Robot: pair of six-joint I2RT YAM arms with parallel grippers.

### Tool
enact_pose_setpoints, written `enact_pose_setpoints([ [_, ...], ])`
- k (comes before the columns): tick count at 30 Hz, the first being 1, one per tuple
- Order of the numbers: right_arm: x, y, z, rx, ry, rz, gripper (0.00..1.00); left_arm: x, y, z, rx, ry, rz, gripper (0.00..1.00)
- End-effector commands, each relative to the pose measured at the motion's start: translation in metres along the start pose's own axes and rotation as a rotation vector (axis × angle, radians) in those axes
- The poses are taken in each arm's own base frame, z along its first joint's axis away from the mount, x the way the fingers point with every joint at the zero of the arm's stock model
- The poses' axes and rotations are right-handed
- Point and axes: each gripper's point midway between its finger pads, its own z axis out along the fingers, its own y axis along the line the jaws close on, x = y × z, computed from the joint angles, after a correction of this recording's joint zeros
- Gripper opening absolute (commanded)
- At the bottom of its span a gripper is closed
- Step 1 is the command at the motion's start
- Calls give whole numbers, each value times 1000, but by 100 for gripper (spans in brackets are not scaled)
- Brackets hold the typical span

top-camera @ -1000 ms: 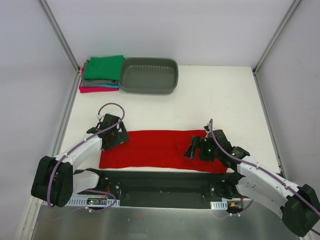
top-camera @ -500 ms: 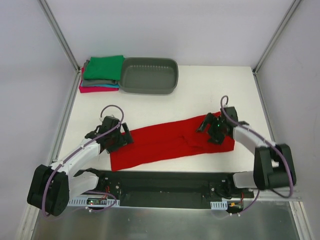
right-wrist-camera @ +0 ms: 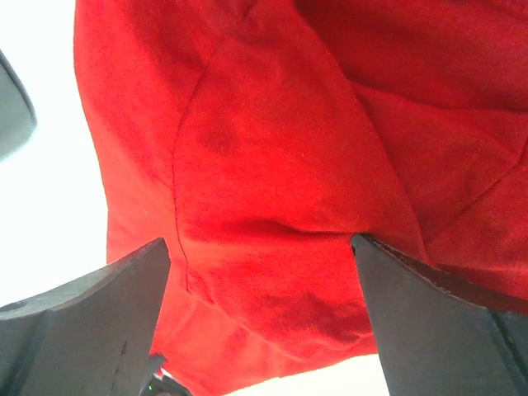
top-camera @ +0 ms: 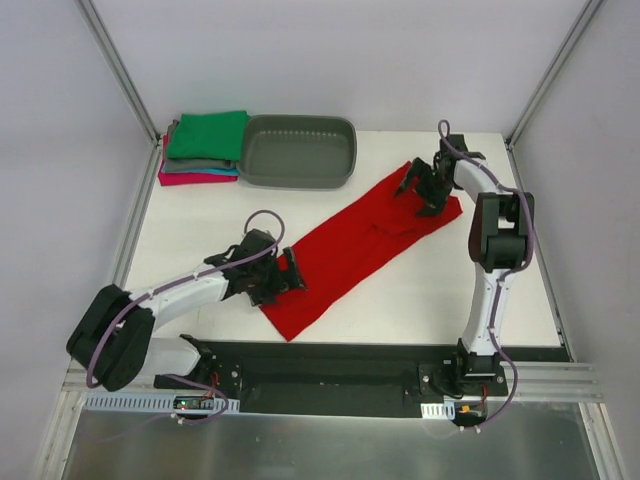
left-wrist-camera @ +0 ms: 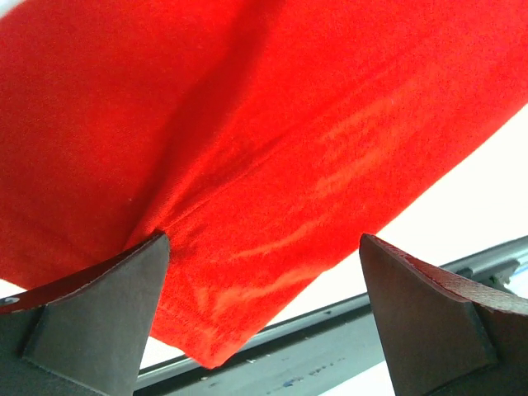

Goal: Fold and stack the t-shirts
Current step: Rotate the tshirt 90 degrees

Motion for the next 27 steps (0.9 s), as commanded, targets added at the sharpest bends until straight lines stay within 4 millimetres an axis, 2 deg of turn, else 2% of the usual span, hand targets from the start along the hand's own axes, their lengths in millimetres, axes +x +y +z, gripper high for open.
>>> enact_pose_setpoints([
  [1, -36, -7, 18, 105, 7, -13, 96, 19, -41, 6, 78, 97, 47, 99],
  [2, -44, -4, 28, 100, 6, -14, 96, 23, -48, 8, 87, 110, 56, 99],
  [7, -100, 47, 55, -25, -90, -26, 96, 46, -88, 19, 127, 169, 95, 99],
  [12, -151, 86, 67, -185, -315, -6, 96, 70, -125, 42, 140, 255, 148, 99],
  [16, -176, 115, 72, -247, -439, -90, 96, 79, -155, 59, 164, 282, 173, 99],
  [22, -203, 118, 86, -270, -564, -14, 96, 97, -192, 67, 225, 343, 210, 99],
  [27, -201, 125, 88, -301, -559, -33, 96, 124, -215, 70, 263, 426, 234, 99],
])
